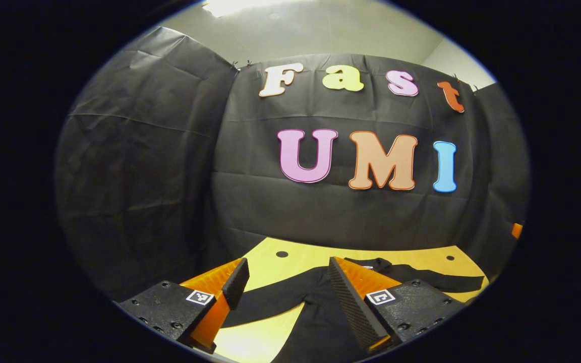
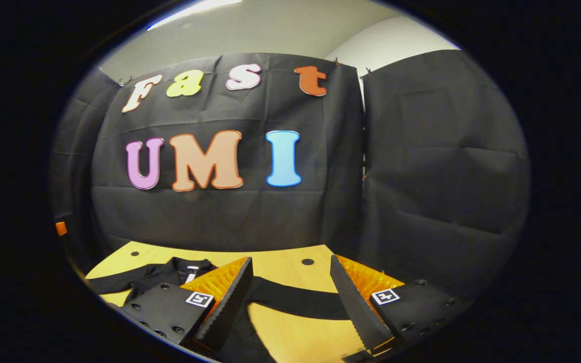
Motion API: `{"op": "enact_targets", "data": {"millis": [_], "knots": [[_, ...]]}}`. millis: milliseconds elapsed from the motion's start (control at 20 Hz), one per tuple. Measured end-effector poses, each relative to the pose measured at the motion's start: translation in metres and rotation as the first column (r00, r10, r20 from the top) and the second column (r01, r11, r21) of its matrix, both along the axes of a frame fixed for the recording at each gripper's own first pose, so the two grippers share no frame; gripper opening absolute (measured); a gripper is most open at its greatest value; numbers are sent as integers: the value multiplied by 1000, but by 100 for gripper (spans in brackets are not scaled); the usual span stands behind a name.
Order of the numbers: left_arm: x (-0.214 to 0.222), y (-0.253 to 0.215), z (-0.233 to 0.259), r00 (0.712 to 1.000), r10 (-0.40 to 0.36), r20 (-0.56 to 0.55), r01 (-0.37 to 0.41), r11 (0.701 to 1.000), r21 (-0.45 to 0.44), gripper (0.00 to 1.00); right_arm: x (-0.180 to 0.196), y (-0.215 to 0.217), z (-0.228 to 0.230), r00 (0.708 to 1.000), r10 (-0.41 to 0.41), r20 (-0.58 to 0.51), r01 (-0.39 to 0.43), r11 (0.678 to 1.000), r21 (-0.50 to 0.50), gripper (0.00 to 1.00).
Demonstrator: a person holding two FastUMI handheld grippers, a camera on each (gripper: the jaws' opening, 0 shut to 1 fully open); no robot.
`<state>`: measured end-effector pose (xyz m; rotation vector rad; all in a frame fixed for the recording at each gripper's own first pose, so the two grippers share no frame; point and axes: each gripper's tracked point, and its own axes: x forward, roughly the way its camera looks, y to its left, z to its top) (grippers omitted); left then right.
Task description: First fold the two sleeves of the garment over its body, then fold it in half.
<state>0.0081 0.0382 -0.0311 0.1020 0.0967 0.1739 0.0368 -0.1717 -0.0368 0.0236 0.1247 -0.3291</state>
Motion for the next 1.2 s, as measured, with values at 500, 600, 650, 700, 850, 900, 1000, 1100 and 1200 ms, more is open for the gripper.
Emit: {"op": "enact_targets", "data": {"millis": [500, 600, 650, 700, 850, 900, 1000, 1100, 1200], "knots": [[-7, 5, -6, 996, 86, -11, -85, 996, 17, 93, 45, -100, -94, 972, -120, -201, 129, 991, 33, 98], [-9, 2, -8, 995, 96, -26, -96, 995, 28, 93, 58, -109, -119, 963, -117, -243, 131, 991, 39, 98], [-11, 3, -10, 994, 103, -30, -102, 994, 35, 93, 64, -115, -132, 958, -120, -260, 136, 990, 43, 95], [-12, 4, -10, 993, 111, -33, -110, 993, 38, 93, 71, -120, -142, 955, -118, -271, 139, 988, 60, 97], [-14, 6, -8, 991, 128, -37, -127, 991, 38, 93, 92, -136, -180, 936, -132, -325, 175, 978, 110, 95], [-15, 7, -8, 990, 136, -40, -134, 990, 40, 93, 96, -141, -192, 925, -130, -357, 186, 975, 125, 98], [-17, 9, -8, 987, 153, -48, -151, 988, 44, 93, 103, -152, -213, 907, -137, -398, 202, 971, 126, 98], [-18, 9, -10, 985, 166, -57, -164, 986, 40, 93, 100, -163, -231, 884, -143, -445, 220, 968, 125, 98], [-18, 10, -14, 981, 179, -72, -178, 984, 21, 93, 104, -169, -247, 867, -134, -480, 225, 965, 135, 98]]}}
